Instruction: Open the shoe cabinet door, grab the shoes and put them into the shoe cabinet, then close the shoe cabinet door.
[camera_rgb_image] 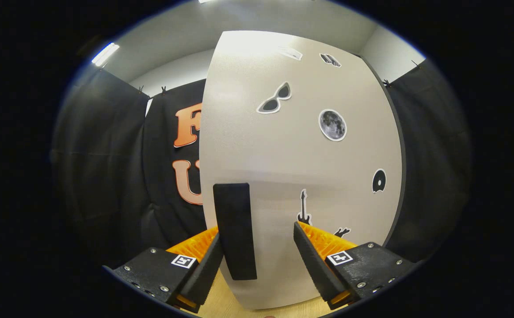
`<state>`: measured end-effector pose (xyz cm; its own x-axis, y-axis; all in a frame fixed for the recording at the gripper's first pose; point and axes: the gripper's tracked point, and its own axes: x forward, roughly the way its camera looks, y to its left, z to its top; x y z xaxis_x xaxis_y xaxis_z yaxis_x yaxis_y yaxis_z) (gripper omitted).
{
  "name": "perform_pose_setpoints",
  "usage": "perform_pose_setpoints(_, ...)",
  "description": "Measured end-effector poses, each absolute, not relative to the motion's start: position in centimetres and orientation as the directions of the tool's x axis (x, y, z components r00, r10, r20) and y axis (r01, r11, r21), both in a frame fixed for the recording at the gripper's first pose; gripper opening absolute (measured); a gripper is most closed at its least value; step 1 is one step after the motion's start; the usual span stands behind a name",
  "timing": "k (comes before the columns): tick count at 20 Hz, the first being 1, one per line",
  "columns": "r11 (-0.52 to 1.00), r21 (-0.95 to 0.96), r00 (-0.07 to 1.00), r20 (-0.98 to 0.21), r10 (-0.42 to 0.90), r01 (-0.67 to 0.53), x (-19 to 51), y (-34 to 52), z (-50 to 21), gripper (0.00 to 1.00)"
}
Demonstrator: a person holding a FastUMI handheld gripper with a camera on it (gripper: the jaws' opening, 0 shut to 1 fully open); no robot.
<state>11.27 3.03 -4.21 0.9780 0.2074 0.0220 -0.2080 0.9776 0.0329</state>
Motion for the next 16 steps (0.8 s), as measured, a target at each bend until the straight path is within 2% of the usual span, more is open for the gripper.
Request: perform_pose_setpoints(16, 0.988, 0.002, 0.988, 0.016, 0.156, -0.156, 12.6, 2.3, -3.9, 0.93)
